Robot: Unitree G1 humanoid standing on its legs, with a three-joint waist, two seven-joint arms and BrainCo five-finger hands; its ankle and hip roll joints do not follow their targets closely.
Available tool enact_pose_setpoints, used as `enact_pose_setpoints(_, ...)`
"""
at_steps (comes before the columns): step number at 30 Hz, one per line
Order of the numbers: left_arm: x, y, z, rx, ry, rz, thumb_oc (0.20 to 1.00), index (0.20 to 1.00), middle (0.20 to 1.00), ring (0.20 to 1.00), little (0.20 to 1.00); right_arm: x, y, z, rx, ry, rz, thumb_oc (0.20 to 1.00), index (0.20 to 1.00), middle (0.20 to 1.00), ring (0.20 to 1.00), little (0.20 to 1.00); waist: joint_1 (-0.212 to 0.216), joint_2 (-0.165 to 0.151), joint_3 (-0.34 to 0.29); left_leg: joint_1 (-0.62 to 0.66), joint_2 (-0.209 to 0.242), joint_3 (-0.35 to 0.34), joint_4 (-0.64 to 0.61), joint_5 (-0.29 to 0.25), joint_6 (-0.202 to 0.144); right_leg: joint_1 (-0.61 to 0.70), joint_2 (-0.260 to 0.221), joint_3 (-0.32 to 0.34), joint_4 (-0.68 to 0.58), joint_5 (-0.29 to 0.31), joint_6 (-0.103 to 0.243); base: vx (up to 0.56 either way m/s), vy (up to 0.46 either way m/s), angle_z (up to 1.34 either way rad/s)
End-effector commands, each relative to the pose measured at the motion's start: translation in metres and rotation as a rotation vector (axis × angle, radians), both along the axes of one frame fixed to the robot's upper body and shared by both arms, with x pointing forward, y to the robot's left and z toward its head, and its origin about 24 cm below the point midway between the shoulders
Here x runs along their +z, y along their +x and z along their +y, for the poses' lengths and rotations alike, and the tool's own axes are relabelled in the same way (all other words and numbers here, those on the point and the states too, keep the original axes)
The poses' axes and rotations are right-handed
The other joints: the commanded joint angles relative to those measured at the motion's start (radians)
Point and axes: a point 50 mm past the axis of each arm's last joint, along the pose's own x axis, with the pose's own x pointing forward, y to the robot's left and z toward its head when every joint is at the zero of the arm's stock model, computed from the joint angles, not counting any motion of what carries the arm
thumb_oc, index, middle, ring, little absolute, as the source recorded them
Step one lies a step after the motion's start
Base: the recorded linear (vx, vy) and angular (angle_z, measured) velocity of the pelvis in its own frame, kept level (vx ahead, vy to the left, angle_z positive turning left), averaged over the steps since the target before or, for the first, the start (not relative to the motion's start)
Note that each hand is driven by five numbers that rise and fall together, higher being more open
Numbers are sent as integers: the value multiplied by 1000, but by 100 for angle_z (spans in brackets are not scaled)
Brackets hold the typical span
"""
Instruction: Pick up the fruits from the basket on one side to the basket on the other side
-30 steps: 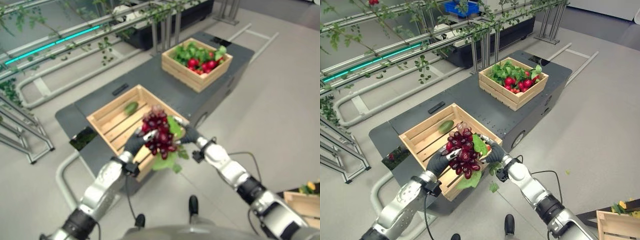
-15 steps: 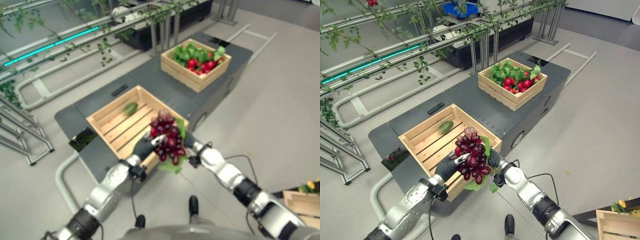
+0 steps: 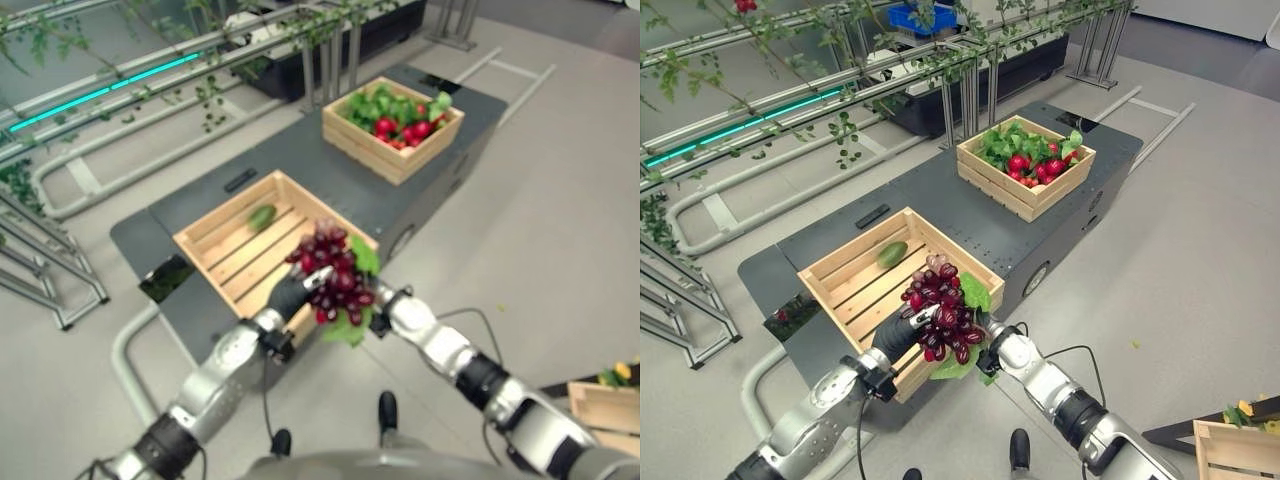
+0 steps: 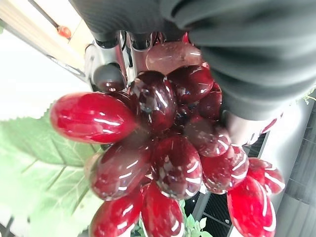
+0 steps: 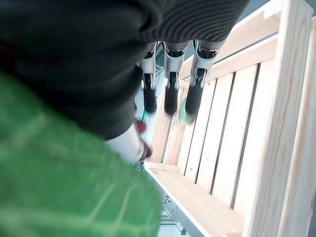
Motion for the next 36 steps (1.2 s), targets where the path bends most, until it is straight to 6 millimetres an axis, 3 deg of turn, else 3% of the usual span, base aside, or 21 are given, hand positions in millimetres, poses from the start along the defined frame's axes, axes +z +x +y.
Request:
enact_pose_setpoints(1, 49, 2, -45, -191, -148, -187, 200, 200, 200, 200, 200, 45, 3, 58, 161, 180, -126, 200, 200, 200, 200, 200, 17, -4, -13, -77, -76, -38, 9, -11, 78, 86, 20, 1, 4, -168, 59, 0, 0, 0)
enact_pose_setpoints(27, 47, 5, -43, -154, -141, -189, 200, 200, 200, 200, 200, 37, 5, 41, 76, 180, -109, 200, 200, 200, 200, 200, 8, -21, -37, -29, -75, -42, 8, -37, 80, 133, 30, -6, 4, -193, 54, 8, 0, 0)
enact_pose_setpoints(28, 47, 5, -43, -154, -141, -188, 244, 244, 244, 244, 244, 37, 5, 41, 76, 180, -109, 200, 200, 200, 200, 200, 8, -21, -37, -29, -75, -42, 8, -37, 80, 133, 30, -6, 4, -193, 54, 60, -1, 0)
enact_pose_setpoints(29, 47, 6, -42, -145, -141, -194, 693, 693, 693, 693, 693, 36, 5, 39, 69, 176, -112, 200, 200, 200, 200, 200, 10, -22, -38, -26, -74, -43, 7, -38, 80, 136, 30, -7, 4, -196, 54, 0, 0, 0)
enact_pose_setpoints(30, 47, 6, -42, -145, -141, -193, 1000, 1000, 1000, 1000, 1000, 36, 5, 39, 69, 176, -112, 200, 200, 200, 200, 200, 10, -22, -38, -26, -74, -44, 7, -38, 80, 137, 30, -7, 4, -196, 54, 0, 0, 0)
enact_pose_setpoints(36, 50, 8, -34, -94, -131, -222, 1000, 1000, 1000, 1000, 1000, 36, 7, 33, 43, 170, -122, 200, 200, 200, 200, 200, 14, -28, -38, -27, -79, -46, 9, -31, 80, 141, 23, -12, 4, -190, 54, 0, 0, 0)
